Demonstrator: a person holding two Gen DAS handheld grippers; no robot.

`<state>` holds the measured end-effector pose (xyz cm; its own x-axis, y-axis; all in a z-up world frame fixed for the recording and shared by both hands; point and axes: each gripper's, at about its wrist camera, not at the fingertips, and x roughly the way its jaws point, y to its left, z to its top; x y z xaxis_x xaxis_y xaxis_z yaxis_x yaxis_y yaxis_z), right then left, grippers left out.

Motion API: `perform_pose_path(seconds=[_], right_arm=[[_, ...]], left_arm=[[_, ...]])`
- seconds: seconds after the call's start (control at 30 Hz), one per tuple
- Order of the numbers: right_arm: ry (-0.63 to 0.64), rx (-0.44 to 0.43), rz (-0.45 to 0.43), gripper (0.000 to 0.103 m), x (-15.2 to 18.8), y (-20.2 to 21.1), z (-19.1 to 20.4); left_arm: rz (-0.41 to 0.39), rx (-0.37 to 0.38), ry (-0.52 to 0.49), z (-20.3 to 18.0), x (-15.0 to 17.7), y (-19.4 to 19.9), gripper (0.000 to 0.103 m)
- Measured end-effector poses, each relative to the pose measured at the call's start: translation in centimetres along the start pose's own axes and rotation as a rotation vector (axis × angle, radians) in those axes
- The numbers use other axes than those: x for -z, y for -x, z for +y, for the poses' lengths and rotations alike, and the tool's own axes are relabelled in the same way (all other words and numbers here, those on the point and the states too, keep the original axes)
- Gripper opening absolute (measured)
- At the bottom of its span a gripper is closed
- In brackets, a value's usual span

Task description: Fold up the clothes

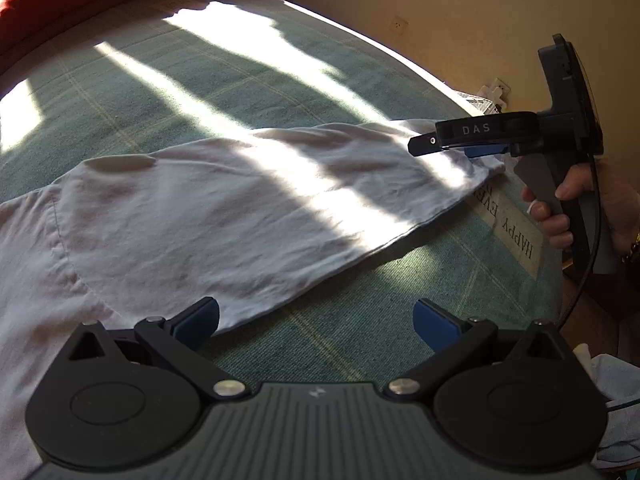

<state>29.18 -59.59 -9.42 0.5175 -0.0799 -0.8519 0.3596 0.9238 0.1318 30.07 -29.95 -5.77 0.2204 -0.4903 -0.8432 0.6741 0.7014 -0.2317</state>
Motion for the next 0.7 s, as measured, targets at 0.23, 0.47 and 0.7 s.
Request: perform_pose_path(seconds=[0.23,0.47,0.7], right_arm=[[0.105,-0.069,-0.036,0.103,-0.7,3.8,6.2],[0.282,-0.241,-0.003,0.103,1.9,6.5,16.6],[0.597,-0.482,0.081,0.103,8.8,7.0,27.6]], left_arm=[[-0.041,-0.102,0.11,4.2,2.3,4.6,0.102],[0.017,-0.204,0.141,7.8,7.2,8.7,0.102],[0.172,-0.293,0.013,9.9,15.0,8.7,0.102]])
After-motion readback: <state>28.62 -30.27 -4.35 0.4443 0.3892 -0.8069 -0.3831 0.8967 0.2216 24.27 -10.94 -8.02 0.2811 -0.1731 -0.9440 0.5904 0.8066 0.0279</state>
